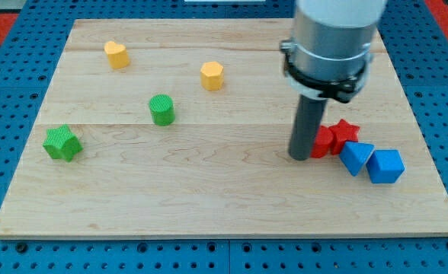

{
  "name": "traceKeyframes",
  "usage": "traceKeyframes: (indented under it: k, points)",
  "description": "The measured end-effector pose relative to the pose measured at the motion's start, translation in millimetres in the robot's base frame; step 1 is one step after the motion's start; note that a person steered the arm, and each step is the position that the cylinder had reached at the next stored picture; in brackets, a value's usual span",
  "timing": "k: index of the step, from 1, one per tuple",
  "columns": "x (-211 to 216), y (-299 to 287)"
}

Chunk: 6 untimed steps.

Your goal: Point your arm at yellow hexagon

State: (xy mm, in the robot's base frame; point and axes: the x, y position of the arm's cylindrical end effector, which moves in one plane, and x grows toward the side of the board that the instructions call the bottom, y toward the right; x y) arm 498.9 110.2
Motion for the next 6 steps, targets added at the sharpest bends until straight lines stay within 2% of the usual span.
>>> traceKeyframes:
  k: [1,3,4,6]
  points:
    - [-2.9,-12.3]
    - [-96.6,-34.1]
    - [-134.6,-36.8]
    - [-197.9,-87.4]
